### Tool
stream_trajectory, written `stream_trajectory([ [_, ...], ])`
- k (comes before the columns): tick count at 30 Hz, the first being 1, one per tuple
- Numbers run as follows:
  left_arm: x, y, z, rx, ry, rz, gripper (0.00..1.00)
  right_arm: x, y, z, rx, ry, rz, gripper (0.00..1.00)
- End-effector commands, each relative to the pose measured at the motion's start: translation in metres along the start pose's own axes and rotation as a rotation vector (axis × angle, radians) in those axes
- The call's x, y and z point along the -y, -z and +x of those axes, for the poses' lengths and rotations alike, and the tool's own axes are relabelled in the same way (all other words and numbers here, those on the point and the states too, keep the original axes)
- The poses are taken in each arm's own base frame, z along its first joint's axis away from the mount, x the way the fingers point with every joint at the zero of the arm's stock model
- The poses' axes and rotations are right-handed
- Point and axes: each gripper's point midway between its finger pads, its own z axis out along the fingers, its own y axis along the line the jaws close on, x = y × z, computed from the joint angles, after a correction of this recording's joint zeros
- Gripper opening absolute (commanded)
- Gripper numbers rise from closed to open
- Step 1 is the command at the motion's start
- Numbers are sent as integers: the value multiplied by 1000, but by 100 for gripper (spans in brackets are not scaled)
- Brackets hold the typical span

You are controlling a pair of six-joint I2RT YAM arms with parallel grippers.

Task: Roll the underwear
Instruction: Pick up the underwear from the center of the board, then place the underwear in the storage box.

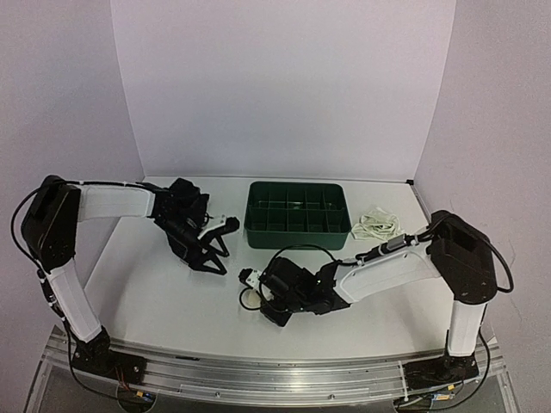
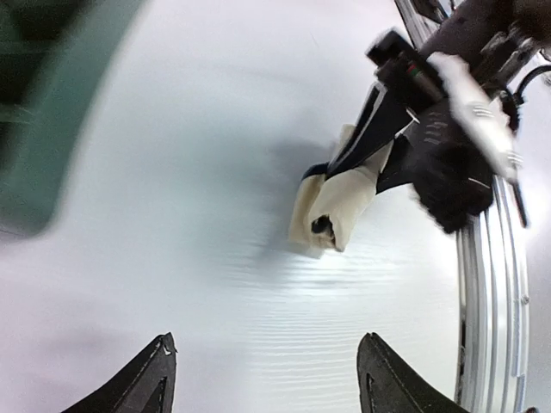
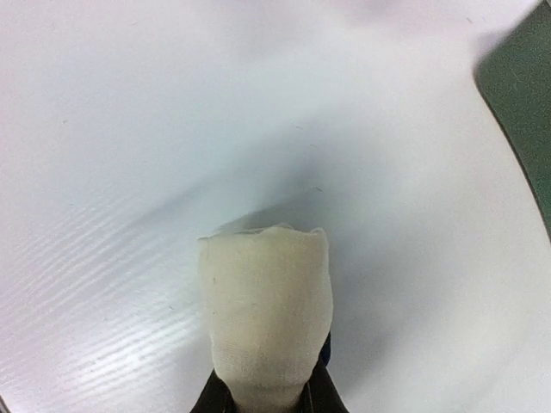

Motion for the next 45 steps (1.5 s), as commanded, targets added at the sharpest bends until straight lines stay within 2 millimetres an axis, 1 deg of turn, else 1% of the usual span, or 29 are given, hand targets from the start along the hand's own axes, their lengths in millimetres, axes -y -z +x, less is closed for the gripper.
stream_trajectory([
  [1, 6, 62, -75, 161, -84, -153, 75, 54, 51, -34, 68, -245, 88, 0],
  [3, 3, 73, -89, 205, -72, -205, 76, 76, 68, -51, 112, -296, 123, 0],
  [5, -1, 79, -95, 232, -18, -242, 76, 104, 86, -63, 147, -361, 160, 0],
  [8, -6, 80, -91, 240, 66, -275, 76, 148, 106, -72, 177, -433, 234, 0],
  [11, -8, 79, -85, 245, 103, -293, 76, 190, 119, -74, 168, -457, 332, 0],
  [13, -7, 78, -82, 252, 115, -303, 77, 221, 119, -67, 134, -465, 405, 0],
  [17, -4, 78, -77, 257, 127, -312, 77, 272, 108, -51, 62, -493, 521, 0],
  [20, -3, 78, -74, 254, 125, -321, 77, 305, 103, -40, 0, -473, 635, 0],
  [23, 0, 78, -70, 249, 119, -325, 77, 327, 96, -32, -52, -471, 715, 0],
  [25, 1, 78, -67, 246, 123, -327, 77, 334, 89, -25, -92, -465, 745, 0],
  [27, 2, 77, -65, 244, 126, -327, 77, 335, 77, -18, -130, -461, 750, 0],
  [32, 4, 77, -62, 240, 125, -332, 77, 336, 64, -2, -190, -460, 781, 0],
  [39, 4, 75, -61, 243, 123, -326, 77, 319, 35, 12, -216, -545, 680, 0],
  [43, 3, 75, -62, 244, 117, -328, 77, 307, 14, 13, -223, -589, 591, 0],
  [45, 3, 76, -62, 243, 115, -331, 77, 304, 7, 15, -223, -622, 564, 0],
])
